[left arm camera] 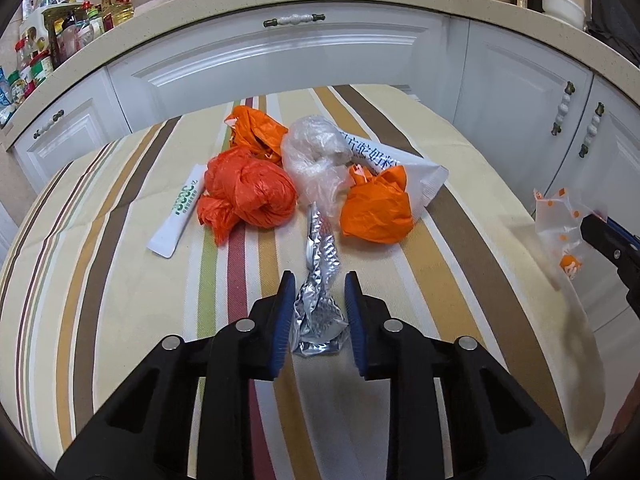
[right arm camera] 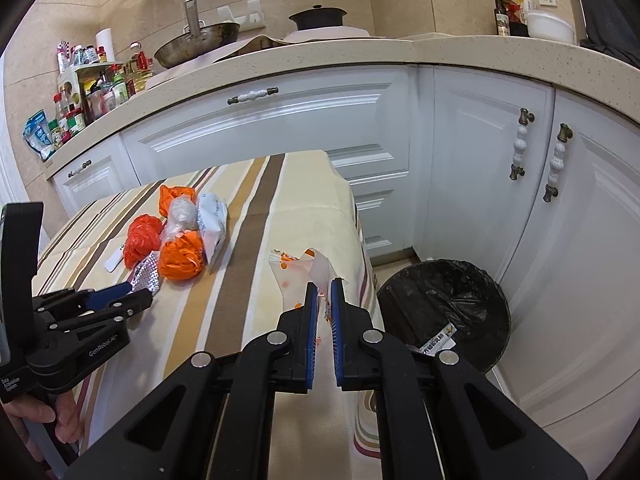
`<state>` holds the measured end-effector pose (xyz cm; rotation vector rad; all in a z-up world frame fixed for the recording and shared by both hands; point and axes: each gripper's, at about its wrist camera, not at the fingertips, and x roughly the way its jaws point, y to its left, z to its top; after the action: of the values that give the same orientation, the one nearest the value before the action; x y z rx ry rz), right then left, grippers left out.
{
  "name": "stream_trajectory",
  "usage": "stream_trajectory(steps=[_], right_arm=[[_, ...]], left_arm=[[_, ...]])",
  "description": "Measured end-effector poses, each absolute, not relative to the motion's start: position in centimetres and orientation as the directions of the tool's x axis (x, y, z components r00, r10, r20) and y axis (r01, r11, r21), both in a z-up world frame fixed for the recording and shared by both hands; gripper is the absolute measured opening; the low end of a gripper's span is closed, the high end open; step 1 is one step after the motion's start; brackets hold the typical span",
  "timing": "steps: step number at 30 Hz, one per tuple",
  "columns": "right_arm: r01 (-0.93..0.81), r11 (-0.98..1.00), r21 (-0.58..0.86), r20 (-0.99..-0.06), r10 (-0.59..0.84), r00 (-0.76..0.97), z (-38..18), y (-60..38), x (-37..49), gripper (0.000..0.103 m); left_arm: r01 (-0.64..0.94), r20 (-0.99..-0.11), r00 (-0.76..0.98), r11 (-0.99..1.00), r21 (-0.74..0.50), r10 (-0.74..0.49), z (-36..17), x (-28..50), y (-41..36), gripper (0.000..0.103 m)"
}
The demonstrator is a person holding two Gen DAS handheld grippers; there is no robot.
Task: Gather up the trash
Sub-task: 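Carry the bag to the bin with the right tool while the left tool grasps the foil wrapper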
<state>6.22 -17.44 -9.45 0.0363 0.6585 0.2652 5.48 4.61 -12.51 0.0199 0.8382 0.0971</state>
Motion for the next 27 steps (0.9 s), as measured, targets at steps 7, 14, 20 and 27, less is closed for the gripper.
stream_trajectory(steps=[7, 14, 20, 27], right_arm=[[-0.212, 0.971, 0.111, -0.598, 0.236, 0.766, -9.4, -18.3, 6.3, 0.007], [-0.181, 0.978, 0.103, -0.589, 0.207, 0.781, -9.0, -19.5, 6.4, 0.007], [-0.163, 0.981, 0.103, -0.583, 0.192, 0.789, -8.8, -20.3, 6.4, 0.007], [-0.133, 0.987, 0.087, -0.57, 0.159, 0.806, -8.5, -21.4, 6.3, 0.008]], left_arm=[[-0.068, -0.731, 0.677, 0.996, 0.06, 0.09, -12.0, 4.4, 4.8, 0.019], [-0.051, -0.716, 0.693, 0.996, 0.068, 0.084, -10.4, 3.0, 4.8, 0.014], [-0.044, -0.691, 0.718, 0.997, 0.07, 0.08, -9.1, 2.4, 4.4, 0.014], [-0.008, -0.655, 0.754, 0.998, 0.056, 0.043, -7.1, 2.4, 3.0, 0.014]])
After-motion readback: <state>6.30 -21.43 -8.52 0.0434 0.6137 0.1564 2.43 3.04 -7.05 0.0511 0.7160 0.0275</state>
